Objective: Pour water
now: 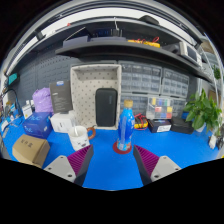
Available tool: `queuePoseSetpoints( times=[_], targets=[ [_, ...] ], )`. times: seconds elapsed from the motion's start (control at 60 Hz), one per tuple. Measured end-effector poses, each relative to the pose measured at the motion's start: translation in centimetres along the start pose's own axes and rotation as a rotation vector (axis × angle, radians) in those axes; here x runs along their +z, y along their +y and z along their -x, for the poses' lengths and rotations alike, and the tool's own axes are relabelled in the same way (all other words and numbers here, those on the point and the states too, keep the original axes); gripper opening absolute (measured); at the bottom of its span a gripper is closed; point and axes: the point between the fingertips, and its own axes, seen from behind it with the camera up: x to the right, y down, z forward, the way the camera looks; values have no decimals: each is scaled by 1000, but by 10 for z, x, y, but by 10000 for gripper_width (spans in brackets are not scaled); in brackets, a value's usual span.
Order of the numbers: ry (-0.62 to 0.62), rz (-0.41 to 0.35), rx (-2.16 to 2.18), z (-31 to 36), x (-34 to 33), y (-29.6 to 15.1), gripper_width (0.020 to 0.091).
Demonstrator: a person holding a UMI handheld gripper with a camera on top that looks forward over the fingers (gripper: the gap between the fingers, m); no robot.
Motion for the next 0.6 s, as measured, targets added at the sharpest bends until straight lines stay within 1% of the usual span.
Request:
queuePoseSetpoints(
  times=[0.15, 0.283, 0.467, 0.6],
  targets=[
    [14, -50, 18, 26, -41, -46, 816],
    [34, -73, 59, 30, -63, -71, 814],
    [73, -85, 62, 28, -86, -88, 819],
    [86, -80, 48, 27, -91, -87, 811]
  ],
)
